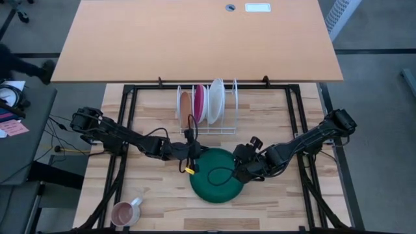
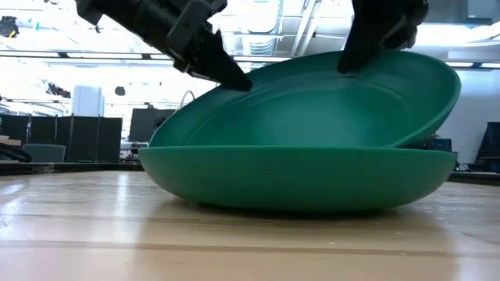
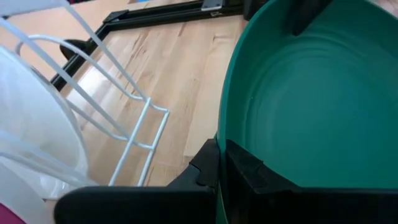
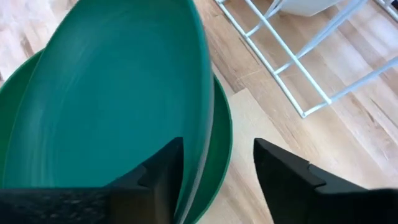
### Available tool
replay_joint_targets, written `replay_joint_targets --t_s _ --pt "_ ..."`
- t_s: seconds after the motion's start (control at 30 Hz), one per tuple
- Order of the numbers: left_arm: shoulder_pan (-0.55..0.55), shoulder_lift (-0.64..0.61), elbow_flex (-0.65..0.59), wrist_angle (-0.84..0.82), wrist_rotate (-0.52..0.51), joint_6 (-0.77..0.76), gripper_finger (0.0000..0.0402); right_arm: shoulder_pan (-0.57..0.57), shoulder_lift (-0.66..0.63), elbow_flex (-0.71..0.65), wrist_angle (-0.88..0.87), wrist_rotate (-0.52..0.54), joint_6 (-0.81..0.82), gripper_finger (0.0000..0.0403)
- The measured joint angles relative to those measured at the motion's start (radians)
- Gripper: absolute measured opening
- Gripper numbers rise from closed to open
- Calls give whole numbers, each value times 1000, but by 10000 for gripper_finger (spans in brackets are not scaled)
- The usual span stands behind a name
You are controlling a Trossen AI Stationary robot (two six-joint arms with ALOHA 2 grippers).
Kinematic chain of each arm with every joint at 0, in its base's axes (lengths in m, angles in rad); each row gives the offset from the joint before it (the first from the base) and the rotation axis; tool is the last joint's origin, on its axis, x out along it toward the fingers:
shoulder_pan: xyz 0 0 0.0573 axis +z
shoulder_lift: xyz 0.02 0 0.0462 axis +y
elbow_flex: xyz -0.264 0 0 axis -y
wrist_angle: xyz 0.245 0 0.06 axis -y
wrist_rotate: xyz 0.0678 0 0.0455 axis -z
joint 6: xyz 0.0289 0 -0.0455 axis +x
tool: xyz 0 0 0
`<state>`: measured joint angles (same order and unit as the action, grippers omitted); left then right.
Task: Sort dishes
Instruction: Put the dark green plate in the dish rack
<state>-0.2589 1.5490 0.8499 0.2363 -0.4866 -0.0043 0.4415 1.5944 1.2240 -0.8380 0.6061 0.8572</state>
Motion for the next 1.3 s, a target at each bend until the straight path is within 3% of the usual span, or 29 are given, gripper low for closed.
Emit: replay_joint_targets --t_s 0.2,0.47,0.67,0.93,1.13,1.3 --pt "-3 0 6 -2 -5 8 1 0 0 0 -9 13 -16 222" --pt "-3 0 6 7 -6 11 1 -19 48 -1 -10 18 -17 200" --pt "-3 0 6 12 -18 27 1 -50 63 -2 3 11 -48 147" --pt "-3 0 6 16 -29 29 1 -43 60 -2 13 14 -64 22" --pt "-4 0 6 17 -29 6 8 -46 58 -1 6 15 -71 19" --pt "-6 -31 6 4 -5 -71 41 -57 58 42 -51 18 -109 12"
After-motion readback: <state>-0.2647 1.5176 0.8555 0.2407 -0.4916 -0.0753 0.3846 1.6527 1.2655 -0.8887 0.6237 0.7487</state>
